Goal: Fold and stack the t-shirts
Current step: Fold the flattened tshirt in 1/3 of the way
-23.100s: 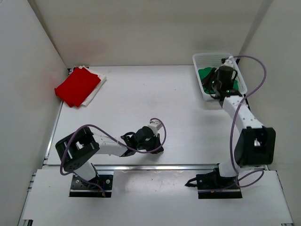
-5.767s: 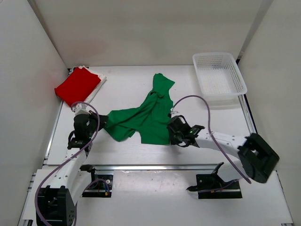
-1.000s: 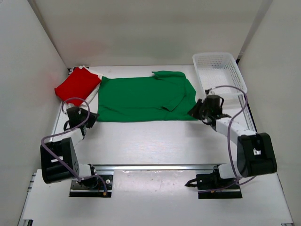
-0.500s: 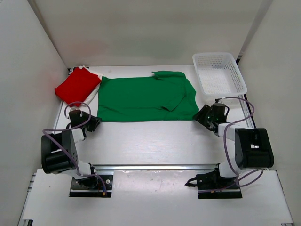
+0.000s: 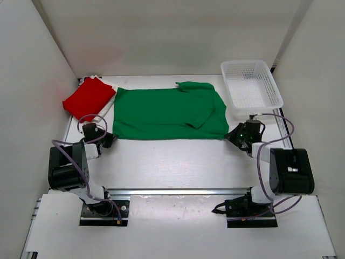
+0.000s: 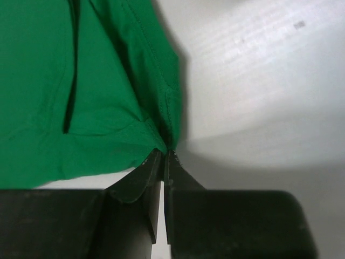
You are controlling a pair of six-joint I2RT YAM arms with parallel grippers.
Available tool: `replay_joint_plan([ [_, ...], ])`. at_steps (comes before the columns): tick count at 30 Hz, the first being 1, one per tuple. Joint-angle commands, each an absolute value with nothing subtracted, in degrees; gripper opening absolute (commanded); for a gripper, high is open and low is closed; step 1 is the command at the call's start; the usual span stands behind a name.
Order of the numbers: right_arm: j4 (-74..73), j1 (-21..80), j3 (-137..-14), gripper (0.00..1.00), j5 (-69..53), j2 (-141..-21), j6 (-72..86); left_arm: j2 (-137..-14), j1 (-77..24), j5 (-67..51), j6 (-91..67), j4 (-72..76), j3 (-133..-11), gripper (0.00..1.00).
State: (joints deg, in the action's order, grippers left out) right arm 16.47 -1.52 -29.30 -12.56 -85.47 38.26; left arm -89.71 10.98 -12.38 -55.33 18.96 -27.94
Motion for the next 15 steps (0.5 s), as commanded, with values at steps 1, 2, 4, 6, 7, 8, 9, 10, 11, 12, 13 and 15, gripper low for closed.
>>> replay_joint_plan([
  [1,12.77,-0.45,-25.93,0.0,-9.94,-77.63,39.38,-84.47,10.98,-10.81,-53.8,15.66,-25.76,0.0],
  [2,12.4,-0.35,-24.27,0.0,-10.02,-76.65,39.72,-82.29,11.6,-11.25,-53.01,14.43,-24.97,0.0],
  [4,9.85,-0.44,-19.89,0.0,-11.68,-70.87,40.6,-77.37,12.48,-12.04,-52.13,12.58,-22.34,0.0],
  [6,8.01,-2.45,-16.37,0.0,-13.43,-65.25,41.13,-73.33,13.18,-12.48,-51.07,10.46,-20.23,0.0],
  [7,6.26,-4.29,-15.48,0.0,-14.84,-61.21,41.48,-70.08,14.14,-13.52,-50.28,9.5,-18.21,0.0],
  [8,3.54,-6.83,-13.38,0.0,-16.51,-57.08,40.53,-67.26,14.85,-13.97,-49.32,8.01,-16.54,0.0],
  [9,1.86,-8.51,-12.05,0.0,-17.05,-54.78,39.91,-65.67,15.38,-14.24,-48.52,6.26,-15.65,0.0],
  [10,-1.46,-8.96,-11.35,0.0,-17.22,-50.49,39.47,-62.96,16.42,-14.93,-47.99,5.37,-14.08,0.0],
  [11,-2.97,-9.4,-10.73,0.0,-17.57,-48.8,39.11,-61.28,17.13,-15.55,-46.51,3.27,-13.45,0.0],
  [12,-7.16,-8.88,-11.16,0.0,-17.49,-46.26,38.42,-58.82,18.97,-16.6,-46.06,1.86,-12.4,0.0],
  [13,-10.17,-8.27,-11.77,0.0,-16.62,-44.84,38.15,-55.67,19.94,-17.05,-43.97,-1.63,-11.35,0.0],
  [15,-13.08,-7.56,-11.52,0.0,-18.27,-42.64,37.88,-51.01,21.7,-18.36,-41.23,-8.32,-8.81,0.0],
])
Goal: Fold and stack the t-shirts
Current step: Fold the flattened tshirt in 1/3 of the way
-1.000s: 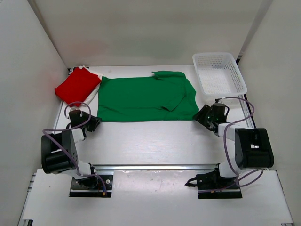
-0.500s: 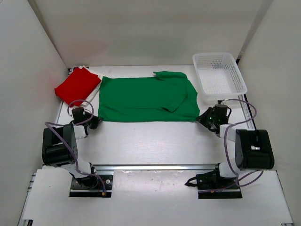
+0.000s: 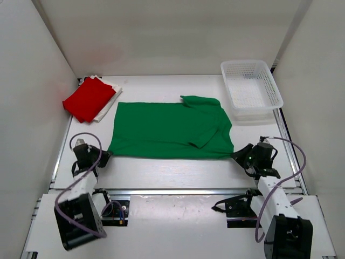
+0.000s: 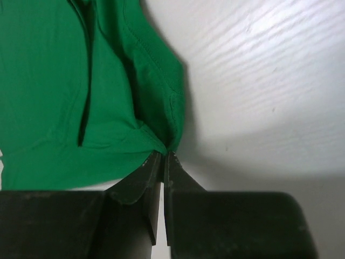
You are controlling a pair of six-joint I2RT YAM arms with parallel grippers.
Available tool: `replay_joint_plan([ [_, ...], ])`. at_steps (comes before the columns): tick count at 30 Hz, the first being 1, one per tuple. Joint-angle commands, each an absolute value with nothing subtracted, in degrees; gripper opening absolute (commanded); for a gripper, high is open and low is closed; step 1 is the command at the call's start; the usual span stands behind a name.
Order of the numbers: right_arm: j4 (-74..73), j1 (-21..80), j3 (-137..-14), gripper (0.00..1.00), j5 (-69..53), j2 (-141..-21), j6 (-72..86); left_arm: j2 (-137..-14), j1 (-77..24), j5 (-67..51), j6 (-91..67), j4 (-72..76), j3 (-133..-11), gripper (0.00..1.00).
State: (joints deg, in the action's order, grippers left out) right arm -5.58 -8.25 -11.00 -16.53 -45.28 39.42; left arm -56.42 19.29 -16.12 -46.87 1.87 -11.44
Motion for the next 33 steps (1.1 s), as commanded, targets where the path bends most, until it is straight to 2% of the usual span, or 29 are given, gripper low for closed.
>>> replay_joint_plan([
  [1,-15.01,-7.73,-10.9,0.0,-20.2,-41.23,38.32,-48.37,22.58,-18.98,-40.61,-9.65,-8.27,0.0],
  [2,-18.07,-7.47,-11.25,0.0,-21.08,-40.09,38.23,-46.08,22.67,-19.59,-39.74,-11.84,-7.57,0.1],
  [3,-19.67,-6.34,-12.03,0.0,-20.14,-39.38,38.58,-45.18,22.94,-20.21,-38.86,-13.87,-7.38,0.26],
  [4,-21.08,-4.24,-12.39,0.09,-18.91,-38.16,39.54,-43.26,22.33,-20.13,-38.59,-15.45,-7.9,0.43],
  [5,-22.4,-2.91,-13.09,0.24,-16.81,-36.32,39.81,-41.33,21.19,-19.6,-37.89,-16.86,-8.78,0.52],
  [6,-22.93,-1.68,-13.79,0.34,-15.31,-35.86,40.42,-40.44,20.83,-19.51,-37.79,-17.74,-9.05,0.72],
  [7,-23.11,-1.93,-14.84,0.44,-14.16,-35.51,38.95,-39.82,19.87,-19.16,-37.53,-18.28,-10.01,0.8],
  [9,-24.52,-1.58,-18.88,0.5,-13.11,-36.39,36.23,-40.69,19.51,-18.9,-36.22,-18.11,-12.21,0.82],
  [11,-25.22,-0.36,-23.36,0.53,-11.69,-37.17,32.1,-42.01,18.38,-18.38,-34.54,-18.02,-16.76,0.75],
  [12,-24.18,-0.35,-24.34,0.53,-12.3,-37.87,31.47,-42.36,15.58,-18.02,-34.72,-16.63,-18.44,0.64],
  [13,-22.78,1.65,-25.04,0.48,-13.35,-37.97,30.77,-42.45,13.82,-17.67,-34.46,-15.31,-18.89,0.57],
  [14,-19.89,2.45,-24.96,0.39,-14.58,-39.62,30.5,-43.23,10.49,-17.14,-35.5,-13.99,-19.59,0.52],
  [15,-16.73,5.16,-25.22,0.29,-14.76,-40.86,31.46,-43.59,7.67,-17.66,-37.16,-11.36,-19.16,0.38],
  [16,-14.7,8.67,-25.49,0.12,-15.72,-44.18,31.29,-44.03,6.17,-18.54,-38.57,-9.77,-18.55,0.27],
  [17,-11.98,10.44,-26.36,0.04,-14.51,-47.43,31.12,-44.9,3.11,-17.59,-38.84,-7.84,-18.63,0.24],
  [19,-8.62,17.29,-28.12,0.0,-10.56,-53.24,29.89,-46.49,-2.52,-13.72,-39.11,-5.37,-19.24,0.12],
  [22,-2.83,19.68,-30.23,0.0,-10.01,-62.12,29.09,-50.7,-10.18,-9.33,-39.46,-1.95,-20.83,0.07],
  [27,4.22,20.13,-32.6,0.0,-12.83,-74.33,27.77,-60.89,-22.83,-6.41,-39.46,4.73,-24.87,0.07],
  [33,8.0,20.48,-31.72,0.0,-12.31,-79.36,28.83,-72.41,-28.39,-9.31,-41.92,14.14,-26.37,0.06],
])
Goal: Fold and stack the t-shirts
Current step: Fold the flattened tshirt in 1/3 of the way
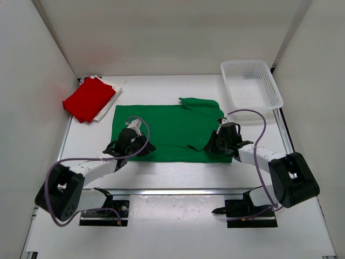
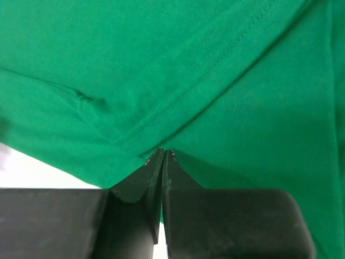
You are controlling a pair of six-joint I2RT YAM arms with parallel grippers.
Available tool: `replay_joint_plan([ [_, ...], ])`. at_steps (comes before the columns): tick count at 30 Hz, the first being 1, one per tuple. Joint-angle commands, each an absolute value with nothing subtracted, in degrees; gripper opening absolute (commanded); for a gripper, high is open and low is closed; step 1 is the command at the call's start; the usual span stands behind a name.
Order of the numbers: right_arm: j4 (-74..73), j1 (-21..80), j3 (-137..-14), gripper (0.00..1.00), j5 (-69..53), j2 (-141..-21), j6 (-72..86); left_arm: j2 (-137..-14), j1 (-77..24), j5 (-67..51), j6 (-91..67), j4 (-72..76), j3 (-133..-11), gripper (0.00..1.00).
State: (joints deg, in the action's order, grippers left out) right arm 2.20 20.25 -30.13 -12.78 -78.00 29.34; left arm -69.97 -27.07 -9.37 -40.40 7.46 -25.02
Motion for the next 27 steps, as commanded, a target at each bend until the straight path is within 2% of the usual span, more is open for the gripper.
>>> replay_joint_plan([
  [1,7.56,20.74,-32.51,0.0,-12.65,-80.76,28.74,-74.51,-29.69,-9.58,-42.18,14.85,-26.63,0.06],
  [6,8.35,21.71,-33.4,0.0,-13.09,-83.58,29.18,-79.09,-32.6,-9.58,-43.5,19.33,-25.67,0.07],
  [12,12.03,21.1,-34.53,0.0,-16.16,-86.38,31.72,-80.51,-31.73,-13.1,-47.72,25.84,-18.9,0.06],
  [18,19.41,19.87,-45.69,0.0,-22.66,-99.63,38.4,-78.84,-31.56,-11.87,-46.67,23.73,-18.11,0.06],
  [21,17.41,18.19,-58.76,0.0,-29.16,-104.84,40.87,-76.83,-31.2,-11.34,-46.14,21.81,-18.54,0.06],
  [25,13.29,18.37,-60.38,0.0,-24.09,-98.89,35.01,-74.0,-32.51,-9.14,-45.88,20.48,-18.28,0.06],
  [27,10.38,18.28,-56.36,0.0,-20.06,-93.72,31.22,-74.09,-33.13,-7.91,-45.44,20.04,-19.07,0.06],
])
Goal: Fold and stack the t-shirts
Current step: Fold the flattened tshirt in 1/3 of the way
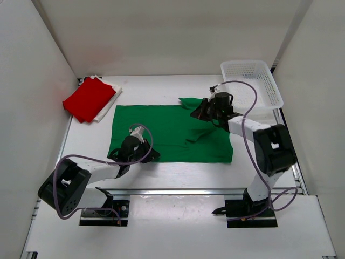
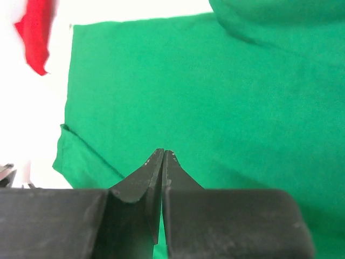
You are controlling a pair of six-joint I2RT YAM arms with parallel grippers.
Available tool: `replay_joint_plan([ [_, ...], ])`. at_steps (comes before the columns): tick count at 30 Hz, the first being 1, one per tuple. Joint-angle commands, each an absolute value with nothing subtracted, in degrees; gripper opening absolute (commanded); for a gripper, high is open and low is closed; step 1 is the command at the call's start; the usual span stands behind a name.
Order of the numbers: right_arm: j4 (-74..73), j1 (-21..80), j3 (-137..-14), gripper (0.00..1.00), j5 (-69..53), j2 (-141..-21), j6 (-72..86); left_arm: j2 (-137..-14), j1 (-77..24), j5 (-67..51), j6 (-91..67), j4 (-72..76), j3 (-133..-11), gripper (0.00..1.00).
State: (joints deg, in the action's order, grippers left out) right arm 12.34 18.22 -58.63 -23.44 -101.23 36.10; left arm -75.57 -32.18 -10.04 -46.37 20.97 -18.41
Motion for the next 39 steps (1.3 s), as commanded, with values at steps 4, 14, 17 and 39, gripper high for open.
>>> replay_joint_plan([
  [4,11.33,18.9,-41.26,0.01,-16.96,-84.84,31.2,-76.81,-34.36,-8.96,-44.65,20.3,-21.53,0.07],
  [14,12.74,23.29,-36.56,0.0,-16.7,-86.91,30.59,-79.81,-35.86,-8.97,-45.17,21.88,-21.54,0.05],
  [17,13.44,22.94,-38.4,0.0,-16.88,-89.9,30.06,-79.37,-34.55,-9.14,-45.44,22.85,-20.22,0.06],
  [39,14.24,22.5,-49.16,0.0,-14.6,-94.95,30.49,-71.71,-32.43,-7.46,-42.54,17.93,-18.36,0.08],
])
